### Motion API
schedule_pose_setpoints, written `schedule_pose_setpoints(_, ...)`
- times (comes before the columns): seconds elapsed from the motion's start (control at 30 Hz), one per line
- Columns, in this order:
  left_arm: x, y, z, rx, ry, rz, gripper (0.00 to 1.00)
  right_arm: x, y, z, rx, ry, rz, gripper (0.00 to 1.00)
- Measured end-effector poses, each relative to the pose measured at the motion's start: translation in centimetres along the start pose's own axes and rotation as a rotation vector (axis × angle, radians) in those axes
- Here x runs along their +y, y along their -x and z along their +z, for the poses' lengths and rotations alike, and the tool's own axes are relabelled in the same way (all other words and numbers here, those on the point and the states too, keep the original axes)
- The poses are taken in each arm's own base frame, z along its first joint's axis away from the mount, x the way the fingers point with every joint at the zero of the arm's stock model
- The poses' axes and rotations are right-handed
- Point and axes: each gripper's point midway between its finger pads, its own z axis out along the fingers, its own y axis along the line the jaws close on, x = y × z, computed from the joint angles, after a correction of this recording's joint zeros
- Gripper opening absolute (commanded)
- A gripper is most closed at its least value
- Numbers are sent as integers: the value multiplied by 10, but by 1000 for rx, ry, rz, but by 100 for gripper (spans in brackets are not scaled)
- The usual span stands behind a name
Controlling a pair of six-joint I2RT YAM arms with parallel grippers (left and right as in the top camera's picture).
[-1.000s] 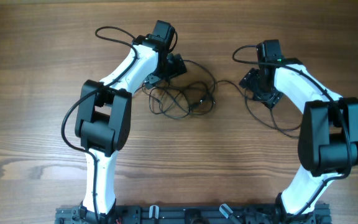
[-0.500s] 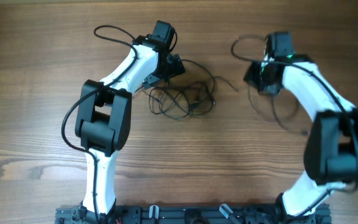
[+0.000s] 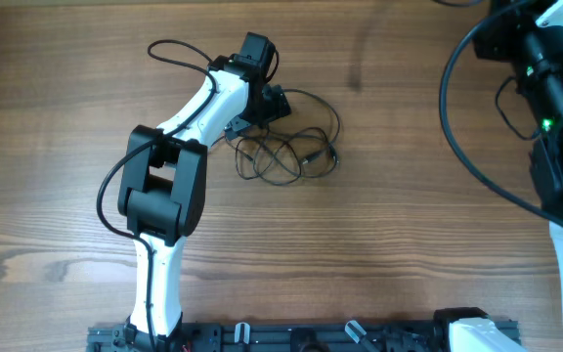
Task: Untangle cables
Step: 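Pull the right gripper far up-right, drawing a cable strand out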
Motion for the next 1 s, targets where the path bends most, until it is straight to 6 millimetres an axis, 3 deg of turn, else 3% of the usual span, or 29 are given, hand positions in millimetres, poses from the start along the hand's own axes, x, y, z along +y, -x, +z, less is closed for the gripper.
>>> schedule_pose_setpoints(0.2, 0, 0, 0, 0, 0, 0, 100, -62, -16, 16, 37, -277, -41, 4)
schedule_pose_setpoints(0.4, 0, 0, 0, 0, 0, 0, 100, -149, -37, 17, 119, -541, -7, 4)
schedule_pose_setpoints(0.6, 0, 0, 0, 0, 0, 0, 100, -261, -102, 29, 319, -832, 25, 4)
schedule_pose_setpoints(0.7, 0, 0, 0, 0, 0, 0, 100, -304, -130, 30, 394, -922, 54, 4)
schedule_pose_setpoints(0.77, 0, 0, 0, 0, 0, 0, 100, -340, -163, 25, 489, -993, 87, 4)
schedule_pose_setpoints(0.9, 0, 0, 0, 0, 0, 0, 100, -387, -220, 1, 614, -1133, 248, 4)
schedule_pose_setpoints(1.0, 0, 0, 0, 0, 0, 0, 100, -409, -250, -5, 631, -1155, 396, 4)
